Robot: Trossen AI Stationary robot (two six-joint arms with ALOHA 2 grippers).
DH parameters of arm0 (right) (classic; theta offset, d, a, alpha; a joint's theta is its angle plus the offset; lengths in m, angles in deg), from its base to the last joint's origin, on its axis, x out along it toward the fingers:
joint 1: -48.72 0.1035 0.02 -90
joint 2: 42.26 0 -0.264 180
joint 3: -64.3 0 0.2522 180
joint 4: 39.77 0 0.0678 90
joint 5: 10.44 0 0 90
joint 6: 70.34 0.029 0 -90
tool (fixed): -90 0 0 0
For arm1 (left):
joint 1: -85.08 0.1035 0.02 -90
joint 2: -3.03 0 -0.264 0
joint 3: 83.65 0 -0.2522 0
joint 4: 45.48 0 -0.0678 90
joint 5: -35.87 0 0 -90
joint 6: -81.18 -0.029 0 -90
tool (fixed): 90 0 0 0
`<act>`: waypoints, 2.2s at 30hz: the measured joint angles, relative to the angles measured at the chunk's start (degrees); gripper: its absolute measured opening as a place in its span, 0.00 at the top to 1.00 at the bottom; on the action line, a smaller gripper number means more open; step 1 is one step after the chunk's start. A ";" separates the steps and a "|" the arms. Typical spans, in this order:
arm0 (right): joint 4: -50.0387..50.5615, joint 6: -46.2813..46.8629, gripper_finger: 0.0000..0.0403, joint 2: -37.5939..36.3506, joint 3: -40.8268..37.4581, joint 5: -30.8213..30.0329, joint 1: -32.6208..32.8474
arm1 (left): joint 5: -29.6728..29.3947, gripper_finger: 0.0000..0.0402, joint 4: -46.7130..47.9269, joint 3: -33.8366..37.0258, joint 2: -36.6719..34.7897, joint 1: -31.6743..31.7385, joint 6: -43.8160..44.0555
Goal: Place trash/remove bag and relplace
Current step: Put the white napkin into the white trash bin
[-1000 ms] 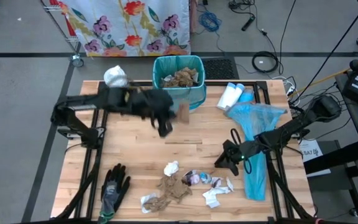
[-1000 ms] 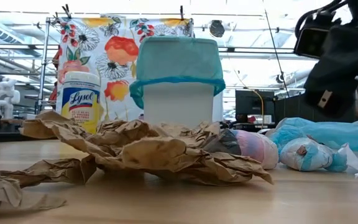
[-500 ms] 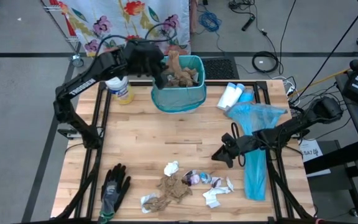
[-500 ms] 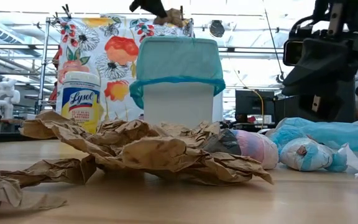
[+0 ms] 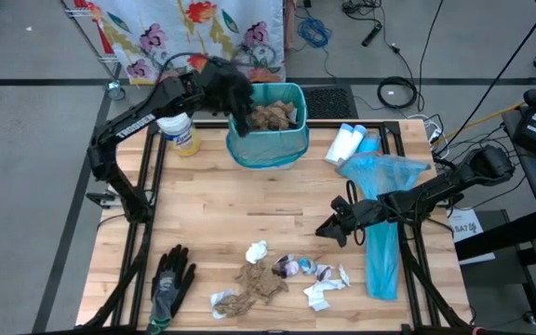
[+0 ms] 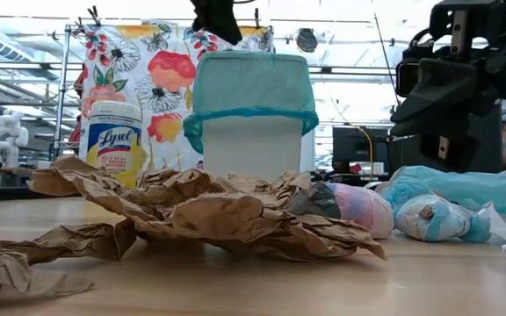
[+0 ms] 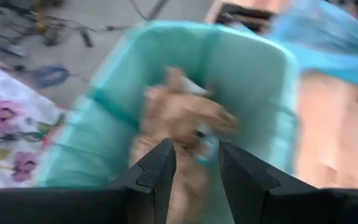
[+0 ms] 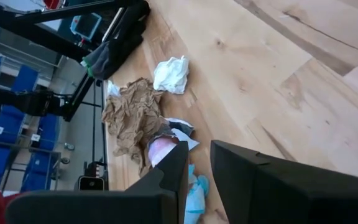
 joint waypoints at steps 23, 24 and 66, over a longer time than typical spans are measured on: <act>0.02 3.32 0.85 0.00 0.02 1.05 0.13 | -0.38 0.68 -10.93 27.52 -0.69 -33.06 37.90; 0.02 3.30 0.85 0.00 0.02 1.61 0.13 | -0.39 0.68 -12.50 29.47 -0.67 -33.78 40.07; -0.26 7.30 0.85 0.02 0.07 3.01 8.04 | -10.07 0.99 -10.86 26.89 8.98 -41.74 56.34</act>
